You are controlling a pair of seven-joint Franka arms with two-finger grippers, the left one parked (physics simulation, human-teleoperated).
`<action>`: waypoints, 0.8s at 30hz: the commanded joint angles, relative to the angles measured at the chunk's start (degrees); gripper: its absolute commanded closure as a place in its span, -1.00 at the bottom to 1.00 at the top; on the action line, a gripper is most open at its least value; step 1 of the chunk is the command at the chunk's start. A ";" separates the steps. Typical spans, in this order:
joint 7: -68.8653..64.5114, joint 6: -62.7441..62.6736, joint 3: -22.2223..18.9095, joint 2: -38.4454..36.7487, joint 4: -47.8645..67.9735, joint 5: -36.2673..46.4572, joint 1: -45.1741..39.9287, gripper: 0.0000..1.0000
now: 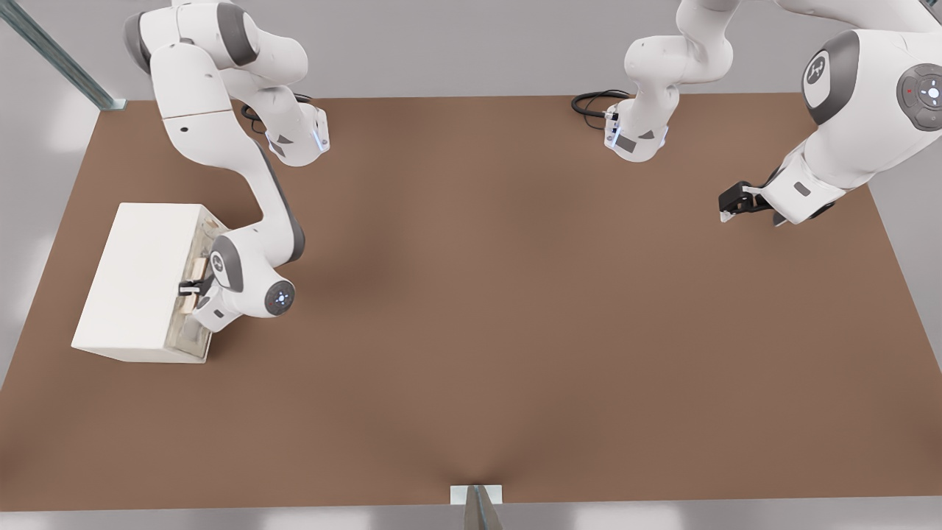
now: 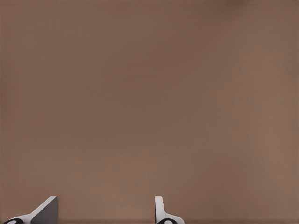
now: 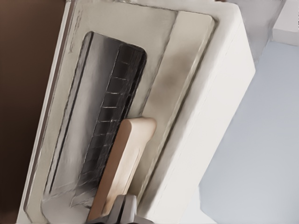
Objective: Keep left arm still and open the oven door with right arm
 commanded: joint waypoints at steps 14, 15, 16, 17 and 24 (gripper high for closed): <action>-21.32 -23.26 -0.30 -8.16 40.31 50.18 -3.42 -1.00; -21.32 -23.17 -0.31 -10.45 38.19 50.18 -3.60 -1.00; -21.14 -21.85 -0.22 -14.40 32.66 51.76 -5.35 -1.00; -21.49 -18.87 -0.22 -15.99 28.79 51.94 -5.71 -1.00; -21.58 -15.70 -0.22 -16.61 24.30 51.23 -5.97 -1.00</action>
